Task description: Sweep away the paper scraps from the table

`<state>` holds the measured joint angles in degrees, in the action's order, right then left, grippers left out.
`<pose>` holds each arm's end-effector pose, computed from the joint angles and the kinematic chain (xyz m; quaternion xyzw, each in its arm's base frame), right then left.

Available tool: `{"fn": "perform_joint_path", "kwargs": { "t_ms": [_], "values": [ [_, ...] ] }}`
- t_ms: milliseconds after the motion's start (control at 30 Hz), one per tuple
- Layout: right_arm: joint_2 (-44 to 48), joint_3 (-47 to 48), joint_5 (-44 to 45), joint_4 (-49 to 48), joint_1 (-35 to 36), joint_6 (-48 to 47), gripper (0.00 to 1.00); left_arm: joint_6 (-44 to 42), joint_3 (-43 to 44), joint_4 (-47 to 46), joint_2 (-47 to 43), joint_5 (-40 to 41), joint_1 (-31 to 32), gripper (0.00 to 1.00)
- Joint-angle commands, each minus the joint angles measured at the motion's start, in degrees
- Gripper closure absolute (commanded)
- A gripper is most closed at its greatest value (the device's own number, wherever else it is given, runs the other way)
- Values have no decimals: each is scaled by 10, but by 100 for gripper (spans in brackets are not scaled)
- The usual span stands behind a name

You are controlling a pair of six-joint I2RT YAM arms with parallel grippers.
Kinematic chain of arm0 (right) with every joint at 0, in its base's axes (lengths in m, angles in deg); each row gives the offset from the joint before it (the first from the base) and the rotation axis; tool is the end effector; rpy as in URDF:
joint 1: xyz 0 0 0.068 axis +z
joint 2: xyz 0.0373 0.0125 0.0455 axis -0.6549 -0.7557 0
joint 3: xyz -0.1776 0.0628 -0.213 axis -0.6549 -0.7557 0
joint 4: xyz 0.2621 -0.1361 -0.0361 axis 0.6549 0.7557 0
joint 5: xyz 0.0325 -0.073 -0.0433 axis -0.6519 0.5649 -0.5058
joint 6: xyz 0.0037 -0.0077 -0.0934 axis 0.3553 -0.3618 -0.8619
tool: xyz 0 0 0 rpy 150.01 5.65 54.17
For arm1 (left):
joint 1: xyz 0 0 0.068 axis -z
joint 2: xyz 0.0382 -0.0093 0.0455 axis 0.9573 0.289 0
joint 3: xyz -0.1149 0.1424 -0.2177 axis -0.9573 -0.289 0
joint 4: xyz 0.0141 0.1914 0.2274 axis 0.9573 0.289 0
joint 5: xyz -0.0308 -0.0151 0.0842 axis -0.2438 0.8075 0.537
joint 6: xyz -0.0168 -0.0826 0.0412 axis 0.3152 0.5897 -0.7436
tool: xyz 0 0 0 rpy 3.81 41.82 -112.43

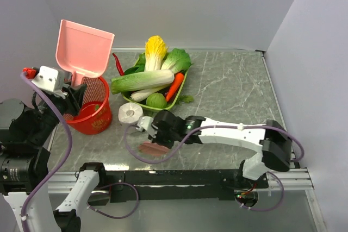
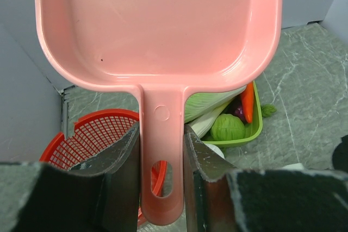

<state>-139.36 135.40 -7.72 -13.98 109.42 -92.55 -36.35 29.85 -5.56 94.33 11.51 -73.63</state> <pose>0.1395 0.3759 0.2131 -0.6044 0.7168 0.2076 0.2790 0.0989 -0.0235 0.5549 0.1234 0.7046 -0.0768 0.6945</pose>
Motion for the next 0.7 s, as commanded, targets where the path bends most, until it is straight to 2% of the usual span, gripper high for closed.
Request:
{"fn": "perform_joint_path", "kwargs": {
  "t_ms": [0,167,200,333,467,567,667],
  "values": [
    [54,-70,74,126,-23,-85,100,0,22,-14,13,-7,1,99],
    [104,-103,58,201,-124,-131,100,7,28,-28,27,-35,2,99],
    [108,-105,58,208,-159,-139,100,10,28,-31,28,-37,2,99],
    [138,-97,57,226,-223,-157,100,17,20,-41,36,-67,-3,99],
    [168,-85,29,285,-254,-162,100,23,3,-61,41,-86,-4,99],
    [208,-83,31,293,-261,-159,100,19,-13,-84,43,-93,-4,99],
    [253,-68,-10,298,-266,-160,100,12,-52,-131,35,-100,-5,99]
  ]
}}
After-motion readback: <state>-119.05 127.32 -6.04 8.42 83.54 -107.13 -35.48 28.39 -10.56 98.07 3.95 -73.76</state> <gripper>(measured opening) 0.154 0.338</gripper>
